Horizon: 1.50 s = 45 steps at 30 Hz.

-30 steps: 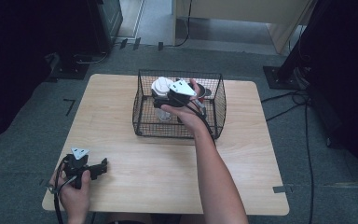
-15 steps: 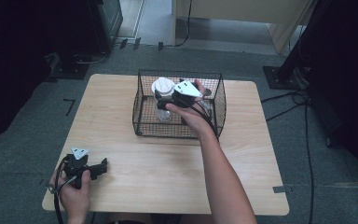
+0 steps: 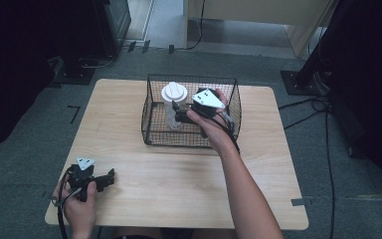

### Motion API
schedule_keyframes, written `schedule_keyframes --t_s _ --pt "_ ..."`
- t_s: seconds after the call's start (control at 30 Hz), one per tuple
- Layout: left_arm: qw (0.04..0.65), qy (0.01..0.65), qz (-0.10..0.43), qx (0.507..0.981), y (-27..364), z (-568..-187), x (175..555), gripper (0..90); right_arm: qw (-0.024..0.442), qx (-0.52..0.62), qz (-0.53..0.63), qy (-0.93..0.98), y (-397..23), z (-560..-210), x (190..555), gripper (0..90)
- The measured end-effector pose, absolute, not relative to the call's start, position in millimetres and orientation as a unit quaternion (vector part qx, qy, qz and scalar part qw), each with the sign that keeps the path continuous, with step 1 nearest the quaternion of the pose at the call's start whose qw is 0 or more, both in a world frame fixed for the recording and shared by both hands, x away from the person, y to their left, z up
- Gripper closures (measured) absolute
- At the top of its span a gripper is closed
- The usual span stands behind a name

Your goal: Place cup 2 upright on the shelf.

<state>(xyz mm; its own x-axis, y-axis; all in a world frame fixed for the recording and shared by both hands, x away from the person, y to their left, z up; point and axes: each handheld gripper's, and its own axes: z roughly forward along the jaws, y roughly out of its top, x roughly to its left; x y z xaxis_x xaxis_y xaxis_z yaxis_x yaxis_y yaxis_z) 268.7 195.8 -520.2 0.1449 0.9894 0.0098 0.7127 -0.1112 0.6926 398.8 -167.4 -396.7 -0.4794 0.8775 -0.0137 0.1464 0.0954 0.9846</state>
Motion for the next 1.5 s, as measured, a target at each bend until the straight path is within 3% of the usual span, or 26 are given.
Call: schedule_keyframes --t_s 1.5 --pt "0.279 0.605 0.248 0.703 196 -520 269 0.0 0.342 0.388 0.543 0.662 -221 -407 330 0.0"
